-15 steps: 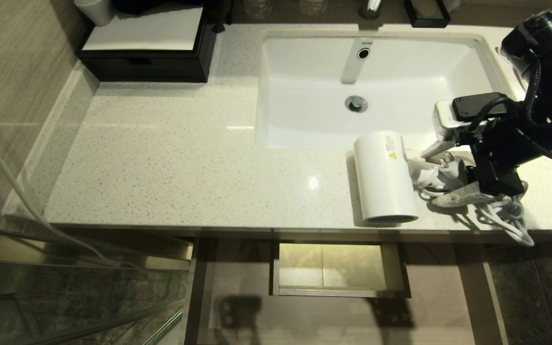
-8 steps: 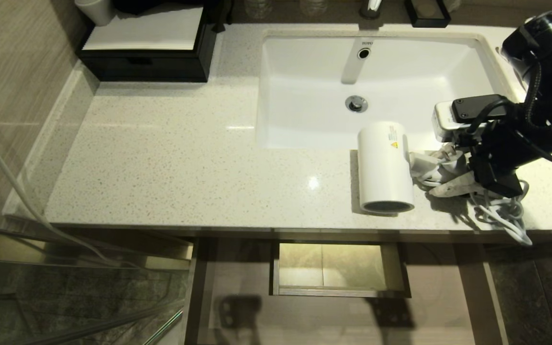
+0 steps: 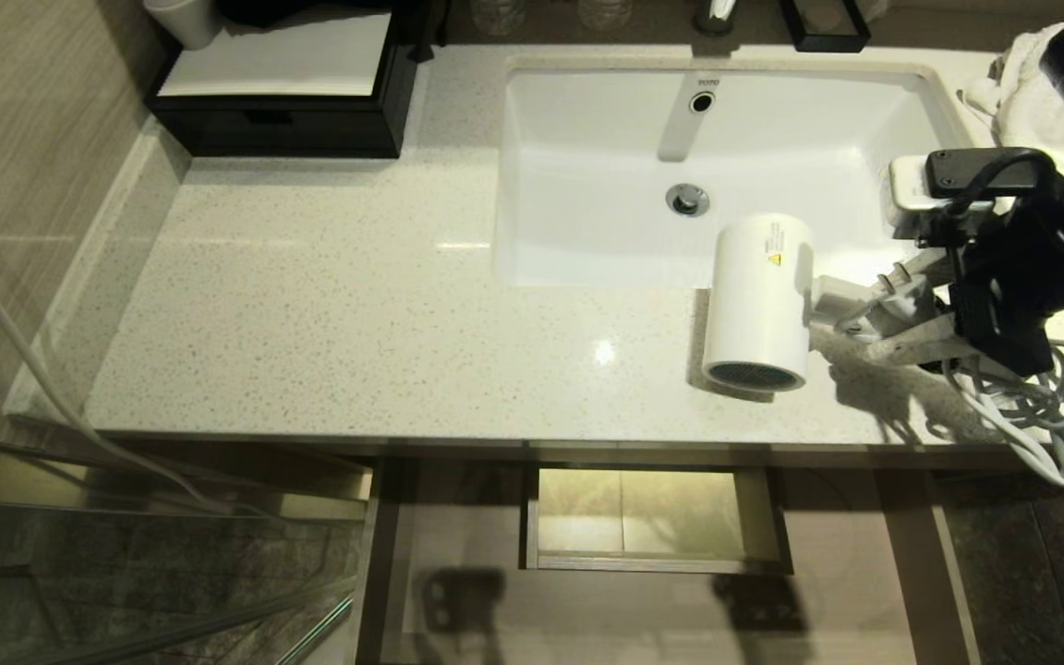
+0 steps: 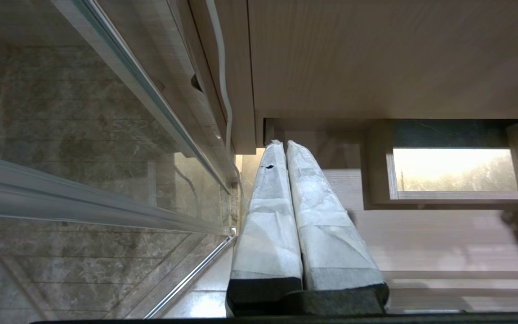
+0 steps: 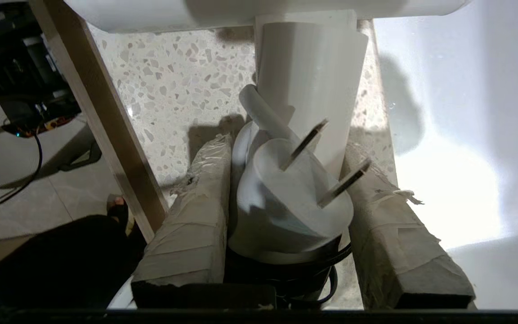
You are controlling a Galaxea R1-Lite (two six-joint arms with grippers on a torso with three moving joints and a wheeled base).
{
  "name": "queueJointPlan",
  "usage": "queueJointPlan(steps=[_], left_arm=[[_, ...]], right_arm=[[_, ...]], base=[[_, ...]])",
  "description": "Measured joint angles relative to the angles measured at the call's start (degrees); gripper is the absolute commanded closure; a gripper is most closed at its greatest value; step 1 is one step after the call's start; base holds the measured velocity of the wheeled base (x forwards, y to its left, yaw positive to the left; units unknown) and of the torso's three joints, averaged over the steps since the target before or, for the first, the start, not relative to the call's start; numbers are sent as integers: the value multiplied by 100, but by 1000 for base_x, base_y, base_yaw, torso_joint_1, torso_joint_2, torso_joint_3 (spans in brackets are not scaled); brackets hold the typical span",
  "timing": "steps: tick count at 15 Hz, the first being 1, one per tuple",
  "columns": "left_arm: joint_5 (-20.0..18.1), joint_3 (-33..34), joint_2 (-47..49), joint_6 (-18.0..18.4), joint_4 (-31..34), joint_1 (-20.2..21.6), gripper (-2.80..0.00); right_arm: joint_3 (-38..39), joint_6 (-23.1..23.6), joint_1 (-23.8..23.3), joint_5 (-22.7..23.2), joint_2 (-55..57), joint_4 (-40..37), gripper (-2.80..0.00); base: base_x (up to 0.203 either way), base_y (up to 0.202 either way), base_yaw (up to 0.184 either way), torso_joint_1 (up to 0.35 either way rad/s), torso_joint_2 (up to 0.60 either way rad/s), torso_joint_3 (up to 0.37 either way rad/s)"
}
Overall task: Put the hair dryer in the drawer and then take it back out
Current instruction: Pick up the hairdryer
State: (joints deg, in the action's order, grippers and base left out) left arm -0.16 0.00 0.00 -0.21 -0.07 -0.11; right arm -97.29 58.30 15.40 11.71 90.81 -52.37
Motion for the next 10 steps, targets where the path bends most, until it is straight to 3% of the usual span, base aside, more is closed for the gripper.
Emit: queueJointPlan(steps=[5, 10], left_arm=[[0, 0, 0, 2, 0, 0, 0], [-2, 0, 0, 0, 0, 1, 0]], right_arm=[[572, -273, -107, 22, -811, 234, 0], [1144, -1315, -193, 30, -1646, 318, 0]], base=[[0, 0, 0, 0, 0, 0], [0, 0, 0, 0, 0, 0]])
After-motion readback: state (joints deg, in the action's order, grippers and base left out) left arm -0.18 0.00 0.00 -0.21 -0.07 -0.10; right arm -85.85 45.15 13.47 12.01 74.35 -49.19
